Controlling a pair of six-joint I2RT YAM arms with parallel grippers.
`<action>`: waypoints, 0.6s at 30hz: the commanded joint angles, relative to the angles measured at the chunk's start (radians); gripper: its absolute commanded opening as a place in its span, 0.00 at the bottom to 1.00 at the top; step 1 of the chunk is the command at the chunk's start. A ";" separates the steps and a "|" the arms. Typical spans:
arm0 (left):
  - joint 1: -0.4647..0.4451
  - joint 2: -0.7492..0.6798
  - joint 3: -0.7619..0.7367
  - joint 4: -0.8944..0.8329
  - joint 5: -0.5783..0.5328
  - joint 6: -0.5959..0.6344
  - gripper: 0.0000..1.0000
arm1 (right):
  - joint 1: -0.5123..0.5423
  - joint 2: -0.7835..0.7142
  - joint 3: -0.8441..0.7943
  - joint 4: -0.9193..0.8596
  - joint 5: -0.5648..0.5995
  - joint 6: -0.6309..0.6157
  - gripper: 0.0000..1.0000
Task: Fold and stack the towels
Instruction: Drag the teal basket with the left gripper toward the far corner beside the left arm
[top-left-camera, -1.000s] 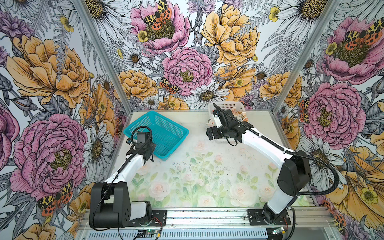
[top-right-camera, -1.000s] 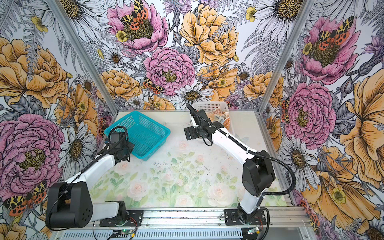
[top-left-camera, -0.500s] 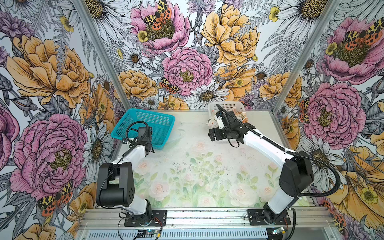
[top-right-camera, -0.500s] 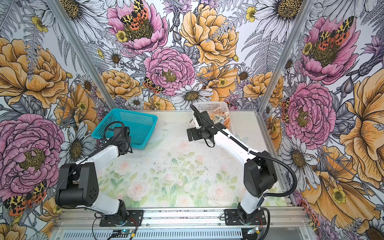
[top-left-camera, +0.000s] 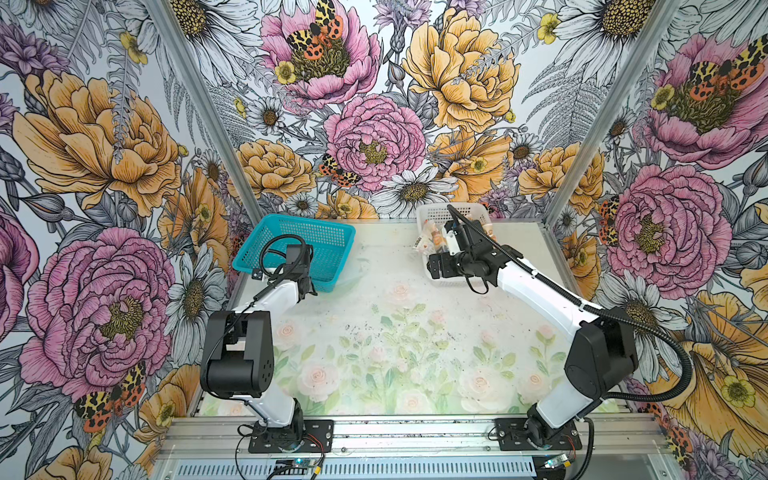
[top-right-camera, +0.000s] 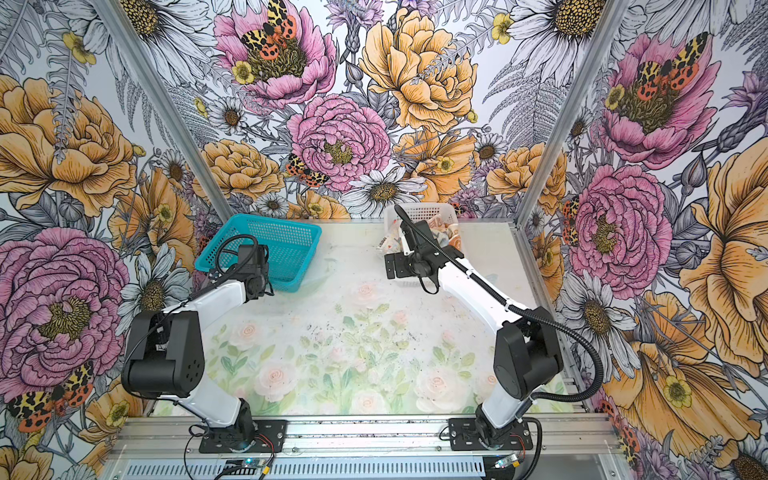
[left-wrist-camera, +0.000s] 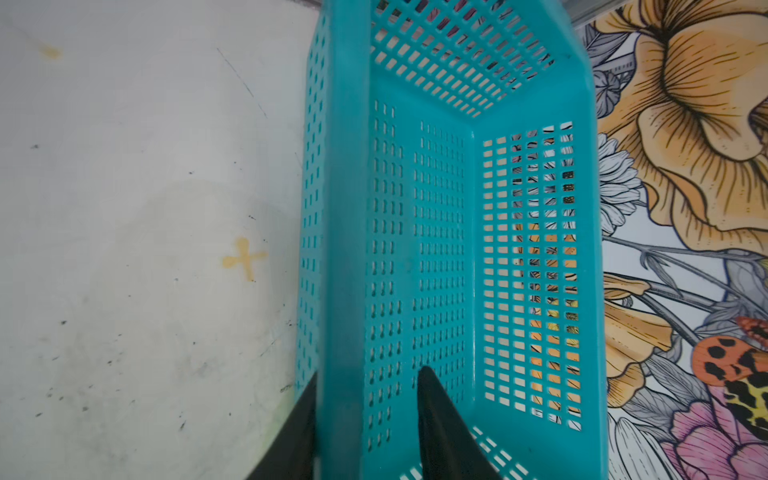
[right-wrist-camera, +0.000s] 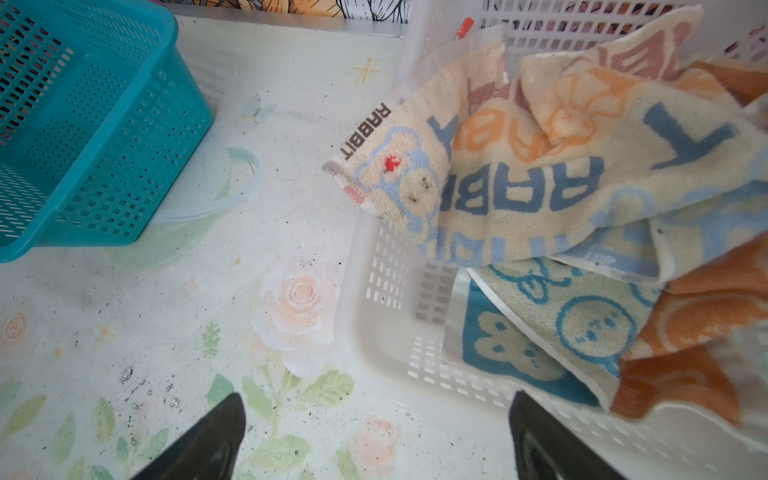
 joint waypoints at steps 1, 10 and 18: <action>-0.007 -0.033 0.016 0.031 -0.041 -0.013 0.54 | -0.009 0.036 0.032 0.015 0.028 0.010 0.99; -0.041 -0.103 0.012 0.013 -0.054 0.135 0.99 | 0.008 0.197 0.147 0.016 0.064 0.029 0.99; -0.030 -0.048 -0.015 0.037 0.038 0.180 0.97 | 0.022 0.288 0.212 0.016 0.082 0.039 0.95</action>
